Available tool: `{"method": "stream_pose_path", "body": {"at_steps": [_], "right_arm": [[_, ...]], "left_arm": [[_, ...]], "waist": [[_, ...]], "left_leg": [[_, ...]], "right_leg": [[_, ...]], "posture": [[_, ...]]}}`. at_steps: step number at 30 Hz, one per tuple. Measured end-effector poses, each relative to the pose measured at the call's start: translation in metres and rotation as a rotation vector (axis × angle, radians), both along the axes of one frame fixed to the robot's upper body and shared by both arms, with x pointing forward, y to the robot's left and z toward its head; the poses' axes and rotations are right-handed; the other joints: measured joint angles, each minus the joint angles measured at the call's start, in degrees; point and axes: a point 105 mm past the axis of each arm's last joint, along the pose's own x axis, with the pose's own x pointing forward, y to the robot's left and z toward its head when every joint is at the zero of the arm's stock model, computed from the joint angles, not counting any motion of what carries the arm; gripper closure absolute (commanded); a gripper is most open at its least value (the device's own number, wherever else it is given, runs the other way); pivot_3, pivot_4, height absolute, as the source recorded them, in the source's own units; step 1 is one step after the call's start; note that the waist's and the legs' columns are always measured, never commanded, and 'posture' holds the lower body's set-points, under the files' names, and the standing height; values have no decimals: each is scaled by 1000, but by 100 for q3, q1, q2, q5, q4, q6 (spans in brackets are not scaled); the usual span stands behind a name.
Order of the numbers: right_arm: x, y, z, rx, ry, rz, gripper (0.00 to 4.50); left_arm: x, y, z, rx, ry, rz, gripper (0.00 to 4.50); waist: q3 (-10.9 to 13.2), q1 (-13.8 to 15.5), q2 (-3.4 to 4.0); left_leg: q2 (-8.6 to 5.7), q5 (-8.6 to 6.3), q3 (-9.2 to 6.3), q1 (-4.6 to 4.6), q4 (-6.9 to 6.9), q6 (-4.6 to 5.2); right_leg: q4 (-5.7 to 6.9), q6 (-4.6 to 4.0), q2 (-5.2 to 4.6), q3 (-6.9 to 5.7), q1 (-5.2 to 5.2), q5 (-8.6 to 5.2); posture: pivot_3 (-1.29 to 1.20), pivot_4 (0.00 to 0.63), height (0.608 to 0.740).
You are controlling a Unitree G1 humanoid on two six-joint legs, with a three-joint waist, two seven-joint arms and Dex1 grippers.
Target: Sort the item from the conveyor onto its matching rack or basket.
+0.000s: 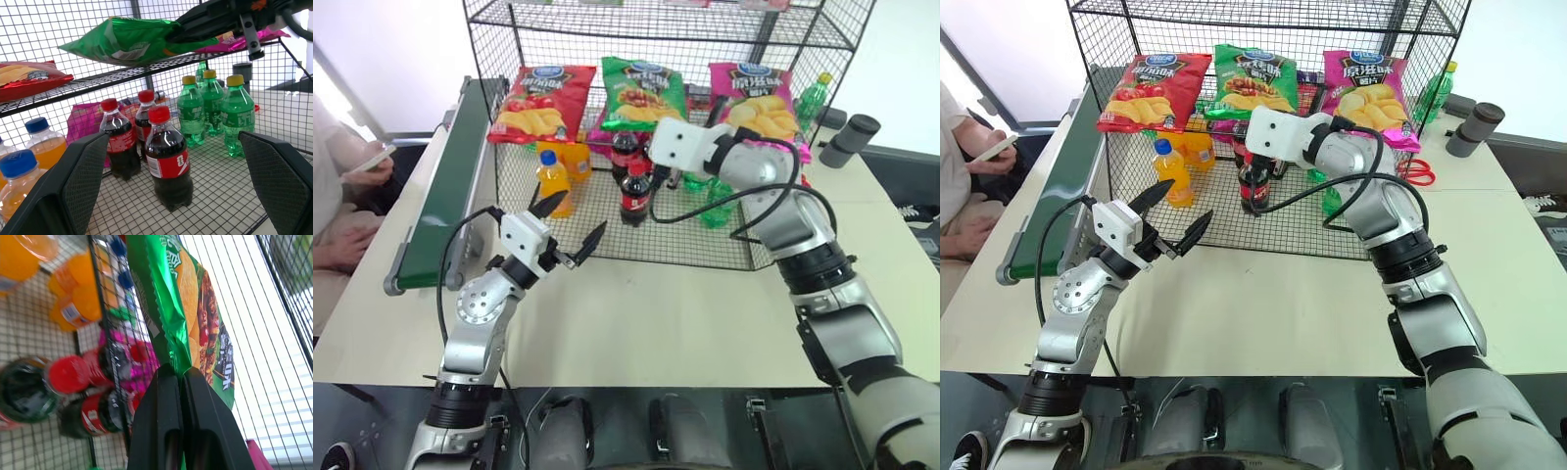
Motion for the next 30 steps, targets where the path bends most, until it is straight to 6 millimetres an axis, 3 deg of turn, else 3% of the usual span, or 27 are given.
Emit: {"method": "stream_pose_path", "body": {"at_steps": [2,5,10,17,20,24,27,30], "right_arm": [[2,3,2,1,-13,-8,4477],[4,4,-1,6,-3,-13,3606],[3,5,-1,21,11,-1,1368],[-15,4,14,132,53,74,1368],[-18,0,2,185,144,84,1368],[-40,-1,-14,307,283,173,1368],[-60,-5,-16,407,363,257,1368],[-68,-20,-13,481,385,253,1368]], "left_arm": [[0,-1,0,-1,-1,-2,0],[0,-1,0,0,-2,-3,0],[0,-1,1,0,-3,-3,0],[-1,-2,1,2,-14,-6,0],[-1,-3,1,1,-16,-8,0],[0,0,-1,18,-11,-12,0],[-2,5,-2,38,-2,-35,0],[-5,16,-1,51,3,-50,0]], "waist": [[0,-4,0],[0,-3,0],[0,-3,0],[0,3,0],[0,4,0],[0,20,0],[0,18,0],[0,10,0]], "left_leg": [[1,0,-1,0,0,0],[1,0,0,0,0,0],[1,0,-1,0,0,0],[2,0,-2,0,0,0],[1,0,-3,0,0,0],[2,-1,-11,-1,-2,1],[2,-1,-19,-1,-2,2],[2,-1,-22,1,-2,2]], "right_leg": [[1,0,1,0,0,0],[0,0,1,0,0,0],[0,0,0,0,0,0],[0,0,0,-1,2,0],[1,0,0,-1,3,0],[-2,0,0,-3,2,0],[-2,0,0,-3,4,0],[0,-1,0,-7,7,1]], "posture": [[0,150,740],[0,150,740],[0,150,740],[0,150,740],[0,150,740],[0,150,740],[0,150,740],[0,150,740]]}}
